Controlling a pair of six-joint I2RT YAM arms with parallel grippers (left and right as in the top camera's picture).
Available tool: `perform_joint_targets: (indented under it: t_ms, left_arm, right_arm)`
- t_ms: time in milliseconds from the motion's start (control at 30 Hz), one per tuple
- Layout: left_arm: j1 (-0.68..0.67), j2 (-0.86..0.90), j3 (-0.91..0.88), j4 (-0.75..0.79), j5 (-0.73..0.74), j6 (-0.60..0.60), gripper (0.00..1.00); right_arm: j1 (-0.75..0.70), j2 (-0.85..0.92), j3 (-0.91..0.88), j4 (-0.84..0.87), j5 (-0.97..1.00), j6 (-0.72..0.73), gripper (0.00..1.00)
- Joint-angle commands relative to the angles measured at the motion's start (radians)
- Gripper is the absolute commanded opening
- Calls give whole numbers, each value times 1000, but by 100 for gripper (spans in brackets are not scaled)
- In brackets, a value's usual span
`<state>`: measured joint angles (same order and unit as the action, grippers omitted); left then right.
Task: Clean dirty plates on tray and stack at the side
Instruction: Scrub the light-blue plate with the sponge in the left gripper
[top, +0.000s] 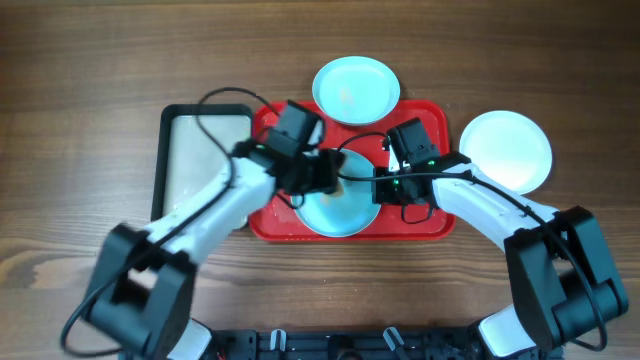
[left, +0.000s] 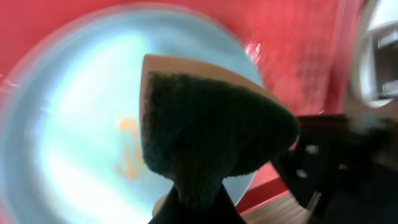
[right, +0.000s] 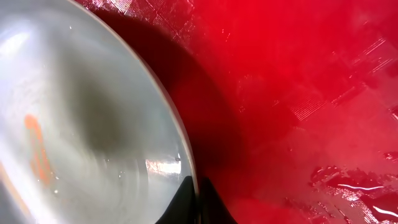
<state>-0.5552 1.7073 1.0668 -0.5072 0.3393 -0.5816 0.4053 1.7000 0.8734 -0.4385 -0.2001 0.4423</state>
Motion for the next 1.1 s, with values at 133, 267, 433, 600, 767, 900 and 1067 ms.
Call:
perform_joint_targets:
  t_ms: [133,267,433,600,767,900,1067]
  left_arm:
    - [-40,199,1,-23,-196,-230,4]
    - [46,198,16,-226,-508,-245,4]
    - [74,199,20,-123,-266,-75,4]
    - [-18,227,18,109,98,-84,4]
    - [-94,277,18,113,82,-97,4]
    - [-23,276,24,-54,-91,-241,4]
    - [58,267,76,-249,-402,-264,4]
  right_arm:
    - [7,14,-5,4,20,31,4]
    - [7,14,-5,4,20,32,4]
    - [7,14,-5,4,20,32,4]
    - [7,14,-5,5,20,29,4]
    - [7,14,-5,3,19,29,4]
    - [7,14,-5,0,19,29,4]
    - [7,14,-5,-4,19,29,4]
